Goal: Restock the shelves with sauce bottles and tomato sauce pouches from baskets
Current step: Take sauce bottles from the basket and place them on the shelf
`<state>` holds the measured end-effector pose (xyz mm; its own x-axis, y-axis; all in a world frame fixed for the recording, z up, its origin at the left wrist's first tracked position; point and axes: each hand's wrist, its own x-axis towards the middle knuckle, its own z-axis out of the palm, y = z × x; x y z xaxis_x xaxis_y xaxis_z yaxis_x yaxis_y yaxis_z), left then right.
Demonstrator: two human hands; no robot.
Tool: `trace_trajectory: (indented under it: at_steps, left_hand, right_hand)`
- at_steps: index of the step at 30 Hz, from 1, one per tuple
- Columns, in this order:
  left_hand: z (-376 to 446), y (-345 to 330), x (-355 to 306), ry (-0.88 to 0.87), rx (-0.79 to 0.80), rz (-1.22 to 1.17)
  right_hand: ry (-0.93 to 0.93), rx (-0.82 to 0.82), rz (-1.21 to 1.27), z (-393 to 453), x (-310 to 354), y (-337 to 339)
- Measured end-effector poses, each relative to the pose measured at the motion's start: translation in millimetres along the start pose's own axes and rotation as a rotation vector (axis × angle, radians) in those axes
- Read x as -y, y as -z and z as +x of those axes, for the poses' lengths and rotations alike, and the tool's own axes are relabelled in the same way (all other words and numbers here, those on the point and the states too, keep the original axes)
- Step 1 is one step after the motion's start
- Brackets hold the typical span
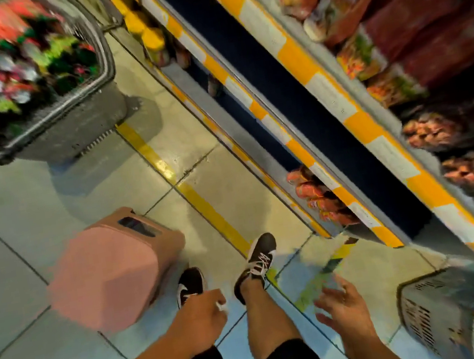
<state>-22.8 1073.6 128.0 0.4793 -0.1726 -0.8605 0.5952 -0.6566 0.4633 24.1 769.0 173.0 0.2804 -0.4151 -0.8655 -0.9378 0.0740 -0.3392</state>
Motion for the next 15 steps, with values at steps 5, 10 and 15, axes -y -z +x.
trace_trajectory:
  at_steps: [5, 10, 15]
  left_hand:
    - [-78.4, 35.5, 5.7, -0.018, 0.004, 0.132]
    - [-144.7, 77.0, -16.8, -0.104, -0.103, 0.202]
    - [-197.7, 108.7, -25.1, -0.160, -0.178, 0.253]
  right_hand:
    - [0.234, 0.107, -0.314, -77.1, -8.3, 20.3]
    - [0.418, 0.157, -0.614, -156.0, -5.3, 52.7]
    - [0.386, 0.125, -0.708, -198.2, -26.1, 107.7]
